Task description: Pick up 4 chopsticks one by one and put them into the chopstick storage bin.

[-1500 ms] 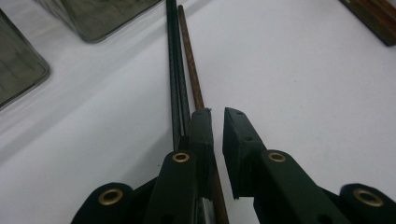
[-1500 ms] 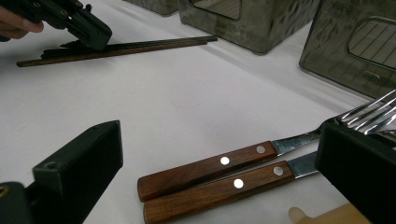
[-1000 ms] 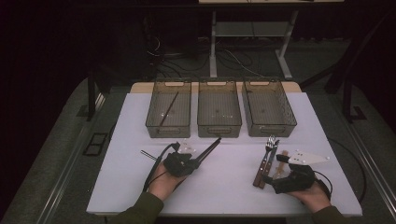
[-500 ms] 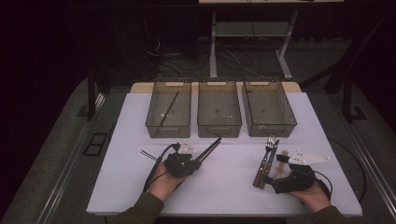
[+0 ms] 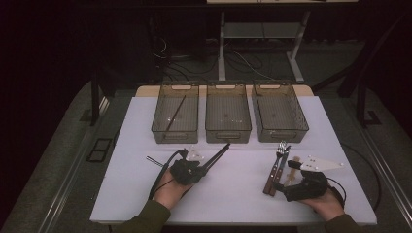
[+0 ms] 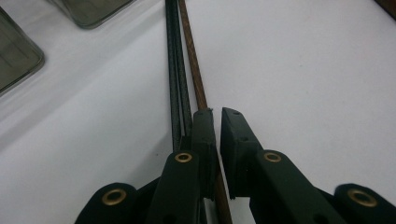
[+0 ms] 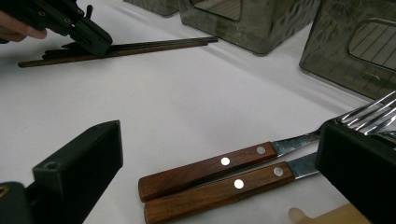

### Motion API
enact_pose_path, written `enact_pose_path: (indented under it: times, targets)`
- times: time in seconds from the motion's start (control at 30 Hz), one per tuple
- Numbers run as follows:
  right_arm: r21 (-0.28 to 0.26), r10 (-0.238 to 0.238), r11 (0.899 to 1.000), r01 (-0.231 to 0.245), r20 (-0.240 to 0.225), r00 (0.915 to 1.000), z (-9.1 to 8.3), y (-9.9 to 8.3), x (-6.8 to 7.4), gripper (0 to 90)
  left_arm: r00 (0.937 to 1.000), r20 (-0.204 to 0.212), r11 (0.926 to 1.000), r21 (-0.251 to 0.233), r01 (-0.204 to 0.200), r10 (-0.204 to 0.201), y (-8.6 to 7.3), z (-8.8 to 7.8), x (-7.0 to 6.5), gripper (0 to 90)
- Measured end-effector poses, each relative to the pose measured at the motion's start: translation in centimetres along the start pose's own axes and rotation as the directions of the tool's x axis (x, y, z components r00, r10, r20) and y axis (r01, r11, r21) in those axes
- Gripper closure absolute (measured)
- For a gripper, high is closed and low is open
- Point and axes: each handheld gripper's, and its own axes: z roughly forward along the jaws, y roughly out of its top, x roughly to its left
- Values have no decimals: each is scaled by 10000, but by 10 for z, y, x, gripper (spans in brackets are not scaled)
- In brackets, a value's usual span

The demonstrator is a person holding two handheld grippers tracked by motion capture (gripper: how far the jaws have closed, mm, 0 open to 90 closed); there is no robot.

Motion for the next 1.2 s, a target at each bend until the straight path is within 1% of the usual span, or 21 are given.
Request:
enact_pose_path:
  times: [0.1,0.17,0.3,0.33,0.37,0.47,0.5,0.53,0.6,0.7,0.8,0.83,0.87,0.9,0.93,0.97,1.0,1.07,1.1,1.17,1.2]
  targets:
    - [4,-6,10000,6,11,10000,0,0,0,6,10000,-12,10000,3,85,-85,0,0,0,844]
    - [10,-14,10000,14,9,10000,0,0,0,6,9999,57,10000,6,95,-95,-1,0,0,842]
    - [4,1,10000,-1,21,10000,0,0,0,6,9999,120,10000,38,-26,26,-1,-1,-3,840]
    - [-12,13,10000,-13,25,10000,0,0,0,6,9999,146,10000,46,27,-28,-1,-1,-3,840]
    - [-19,19,10000,-19,30,10000,0,0,0,6,9999,142,9999,74,-86,85,-2,-1,-3,840]
    - [-16,28,10000,-28,35,10000,-1,0,0,6,10000,-37,9999,113,0,0,-3,-5,-6,832]
    - [-44,18,10000,-18,26,10000,-1,0,0,6,9999,-85,10000,42,-80,81,-3,-6,-4,831]
    - [-47,6,10000,-6,34,10000,-1,0,0,6,9999,-120,10000,-65,58,-59,-3,-8,-4,832]
    - [-16,18,10000,-18,27,10000,-1,0,-1,6,9996,-262,9998,-139,118,-122,-3,-9,-3,833]
    - [-31,0,10000,0,31,10000,-1,0,-1,6,9997,-249,10000,46,40,-39,-4,-7,-2,834]
    - [-18,-1,10000,1,27,10000,-1,0,0,6,9995,-327,9999,129,-5,9,-5,-4,-4,832]
    - [-24,-2,10000,2,28,10000,-1,0,0,6,9993,-360,9998,172,-130,136,-5,-3,-5,832]
    - [-32,-1,10000,2,25,10000,-1,0,0,6,9992,-382,9996,261,-121,131,-5,-2,-6,830]
    - [-21,24,10000,-23,24,10000,-1,0,0,6,9989,-386,9991,345,-240,254,-5,-1,-7,825]
    - [-24,3,10000,-3,26,10000,-1,0,0,6,9989,-386,9988,410,-261,276,-5,0,-8,817]
    - [-13,29,10000,-29,27,10000,-1,0,0,6,9981,-469,9985,397,-385,403,-5,0,-8,815]
    - [-24,15,10000,-15,20,10000,-1,0,0,6,9984,-486,9988,394,-285,304,-5,0,-10,813]
    - [-29,5,10000,-5,19,10000,-1,0,0,6,9985,-476,9989,393,-265,284,-5,0,-9,815]
    - [-30,1,10000,-1,17,10000,-1,0,0,6,9981,-467,9985,397,-372,390,-5,0,-8,817]
    - [-26,1,10000,-1,13,10000,-1,0,0,6,9991,-412,9992,389,-87,103,-6,0,-9,819]
    - [-22,0,10000,0,15,10000,-1,0,0,6,9989,-403,9991,368,-230,245,-6,1,-7,819]
